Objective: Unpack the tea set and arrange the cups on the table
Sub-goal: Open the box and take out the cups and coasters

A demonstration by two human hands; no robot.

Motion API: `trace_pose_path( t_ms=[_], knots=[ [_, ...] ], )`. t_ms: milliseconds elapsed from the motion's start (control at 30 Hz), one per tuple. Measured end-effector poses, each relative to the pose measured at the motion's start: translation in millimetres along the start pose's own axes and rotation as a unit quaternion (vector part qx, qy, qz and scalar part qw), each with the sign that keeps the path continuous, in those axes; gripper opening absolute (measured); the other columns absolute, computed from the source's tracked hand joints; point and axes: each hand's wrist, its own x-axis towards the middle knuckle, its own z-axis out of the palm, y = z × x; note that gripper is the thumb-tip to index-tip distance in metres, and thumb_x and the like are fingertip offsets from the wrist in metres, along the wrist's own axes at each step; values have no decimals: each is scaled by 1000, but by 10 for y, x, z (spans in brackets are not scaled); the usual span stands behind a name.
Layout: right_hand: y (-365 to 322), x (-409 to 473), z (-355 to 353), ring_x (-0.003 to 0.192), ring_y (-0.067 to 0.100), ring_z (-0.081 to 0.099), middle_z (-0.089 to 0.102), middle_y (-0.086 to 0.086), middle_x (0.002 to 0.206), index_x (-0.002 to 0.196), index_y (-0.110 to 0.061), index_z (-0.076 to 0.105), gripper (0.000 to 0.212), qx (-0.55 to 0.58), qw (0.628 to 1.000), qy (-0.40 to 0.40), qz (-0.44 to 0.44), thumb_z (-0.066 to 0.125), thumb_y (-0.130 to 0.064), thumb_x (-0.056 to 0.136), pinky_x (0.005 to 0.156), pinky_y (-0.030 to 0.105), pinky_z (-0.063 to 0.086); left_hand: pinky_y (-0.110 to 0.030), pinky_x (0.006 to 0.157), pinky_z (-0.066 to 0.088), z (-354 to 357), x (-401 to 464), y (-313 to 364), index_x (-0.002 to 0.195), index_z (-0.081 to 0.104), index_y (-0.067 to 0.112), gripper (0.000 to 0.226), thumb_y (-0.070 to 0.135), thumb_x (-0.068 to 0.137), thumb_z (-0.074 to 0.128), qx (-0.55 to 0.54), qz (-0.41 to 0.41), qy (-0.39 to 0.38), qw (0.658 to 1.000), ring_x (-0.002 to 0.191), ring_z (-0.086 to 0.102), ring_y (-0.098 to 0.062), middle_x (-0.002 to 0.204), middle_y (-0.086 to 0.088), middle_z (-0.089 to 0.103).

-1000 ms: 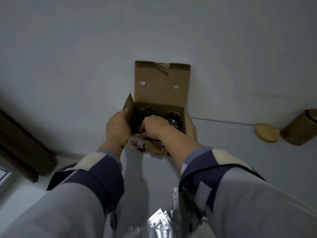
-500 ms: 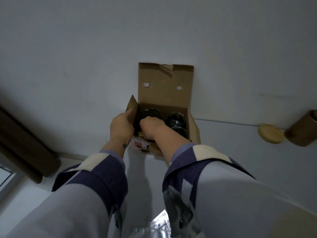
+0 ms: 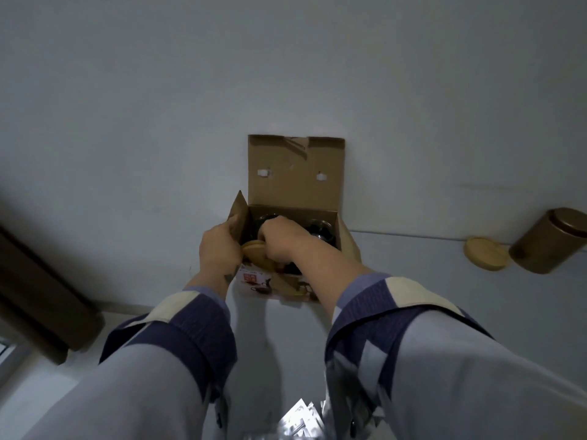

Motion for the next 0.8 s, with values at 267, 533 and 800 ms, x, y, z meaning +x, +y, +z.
trace_pose_path(
  t_ms=[267,533,800],
  knots=[
    [415,-405,-524,91,18,65,66,1,107,112,-20,64,24,71,991,107,26,64,-22,88,79,33,57,-41,102,44,-109,18,410,127,56,20,44,9,86,46,-26,37,-51,998,118,54,-29,131,-7,57],
    [1163,-1013,-710,97,19,61,64,0,101,107,-22,64,23,153,961,210,90,69,-23,84,88,34,50,-33,93,44,254,-273,1202,115,56,15,28,8,88,61,-87,141,-164,972,103,57,-20,105,-3,61],
    [2011,-1629,-647,97,24,57,57,5,104,95,-15,57,42,440,869,5,225,72,-50,77,92,37,51,-41,80,52,781,-538,1784,107,62,14,24,2,87,54,18,386,-150,910,90,64,-28,98,-10,69]
  ],
)
